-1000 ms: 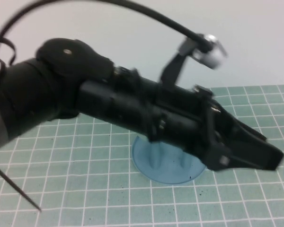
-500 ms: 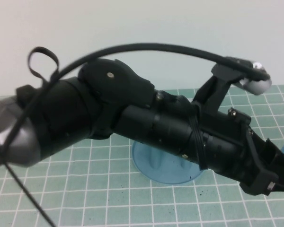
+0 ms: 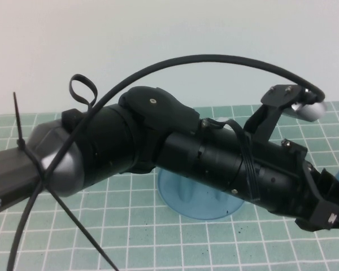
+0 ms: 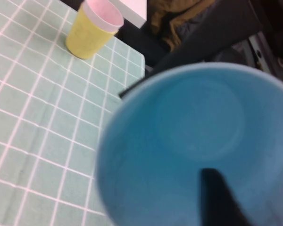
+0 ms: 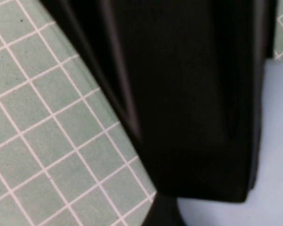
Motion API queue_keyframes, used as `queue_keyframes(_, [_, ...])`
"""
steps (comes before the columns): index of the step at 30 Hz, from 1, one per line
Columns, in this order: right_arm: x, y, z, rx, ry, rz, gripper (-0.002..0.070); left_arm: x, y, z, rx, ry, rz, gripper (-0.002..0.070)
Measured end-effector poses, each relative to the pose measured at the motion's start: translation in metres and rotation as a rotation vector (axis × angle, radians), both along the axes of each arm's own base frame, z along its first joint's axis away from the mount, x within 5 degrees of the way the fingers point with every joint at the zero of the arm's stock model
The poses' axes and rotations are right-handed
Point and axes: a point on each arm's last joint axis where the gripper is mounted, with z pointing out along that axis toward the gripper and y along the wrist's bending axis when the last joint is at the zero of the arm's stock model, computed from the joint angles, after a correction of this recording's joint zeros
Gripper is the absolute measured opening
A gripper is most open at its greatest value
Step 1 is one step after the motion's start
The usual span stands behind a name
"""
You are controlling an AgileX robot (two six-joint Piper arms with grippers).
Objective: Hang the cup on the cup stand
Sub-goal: Adjust the cup with two arms
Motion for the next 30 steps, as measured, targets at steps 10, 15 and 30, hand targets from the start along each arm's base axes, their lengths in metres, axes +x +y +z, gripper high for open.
queue_keyframes(10, [-0.002, 0.000, -0.004, -0.006, 0.051, -0.019, 0.0662, 0.003, -0.004, -0.008, -0.002, -0.006, -0.023, 0.0027])
queue_keyframes(15, [-0.002, 0.000, -0.004, 0.024, 0.066, -0.056, 0.0688, 0.004, -0.005, -0.010, -0.002, 0.003, -0.014, 0.0011])
queue_keyframes(30, [-0.025, -0.030, 0.012, 0.008, -0.017, -0.265, 0.0693, 0.047, 0.024, -0.007, -0.046, 0.008, 0.132, 0.0010])
